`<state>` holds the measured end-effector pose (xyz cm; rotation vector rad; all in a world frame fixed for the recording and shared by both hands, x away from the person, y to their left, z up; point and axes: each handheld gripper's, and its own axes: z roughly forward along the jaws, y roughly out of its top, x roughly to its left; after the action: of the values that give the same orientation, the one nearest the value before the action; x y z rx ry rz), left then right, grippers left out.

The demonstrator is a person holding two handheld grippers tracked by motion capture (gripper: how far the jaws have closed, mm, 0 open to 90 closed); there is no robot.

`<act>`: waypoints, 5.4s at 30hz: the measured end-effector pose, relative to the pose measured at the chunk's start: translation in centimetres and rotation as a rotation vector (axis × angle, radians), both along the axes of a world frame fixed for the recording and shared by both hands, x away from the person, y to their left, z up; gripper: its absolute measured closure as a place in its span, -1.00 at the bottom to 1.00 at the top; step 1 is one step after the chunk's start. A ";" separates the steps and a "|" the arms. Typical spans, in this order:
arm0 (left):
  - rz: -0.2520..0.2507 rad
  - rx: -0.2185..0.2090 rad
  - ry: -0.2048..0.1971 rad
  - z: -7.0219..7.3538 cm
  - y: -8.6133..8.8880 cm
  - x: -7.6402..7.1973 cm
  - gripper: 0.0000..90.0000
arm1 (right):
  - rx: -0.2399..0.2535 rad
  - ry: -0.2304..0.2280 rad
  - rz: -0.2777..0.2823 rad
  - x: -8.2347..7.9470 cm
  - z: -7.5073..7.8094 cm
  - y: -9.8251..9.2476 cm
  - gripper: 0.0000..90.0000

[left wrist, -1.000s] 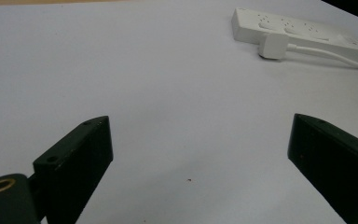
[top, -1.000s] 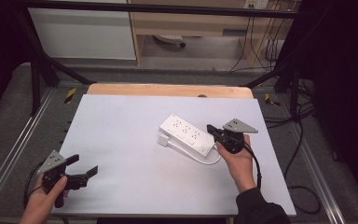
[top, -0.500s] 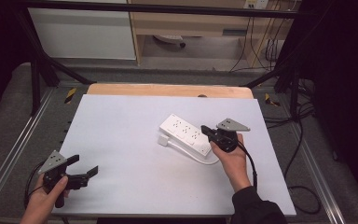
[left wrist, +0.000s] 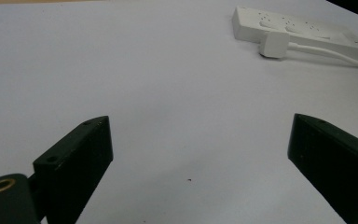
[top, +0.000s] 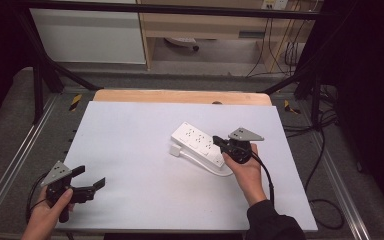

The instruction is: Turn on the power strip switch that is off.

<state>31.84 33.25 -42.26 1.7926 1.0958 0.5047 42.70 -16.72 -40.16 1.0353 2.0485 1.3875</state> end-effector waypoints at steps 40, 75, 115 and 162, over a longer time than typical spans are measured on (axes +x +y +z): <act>-0.011 0.002 0.006 0.0 -0.1 0.1 -0.85 | -0.086 0.133 0.043 1.3 -3.9 2.6 1.00; -0.018 0.007 0.011 0.0 -0.3 0.0 -0.85 | -0.100 0.132 0.042 1.1 -4.5 2.5 1.00; -0.028 0.014 0.013 -0.1 -0.4 0.0 -0.85 | -0.039 0.137 0.038 1.1 -4.9 1.9 1.00; -0.035 0.021 0.020 -0.2 -0.5 0.0 -0.85 | -0.041 0.146 0.033 1.1 -5.0 1.7 1.00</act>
<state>31.85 32.74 -42.44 1.8360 1.0743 0.4799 43.80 -15.01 -45.14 1.1193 2.1986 1.3147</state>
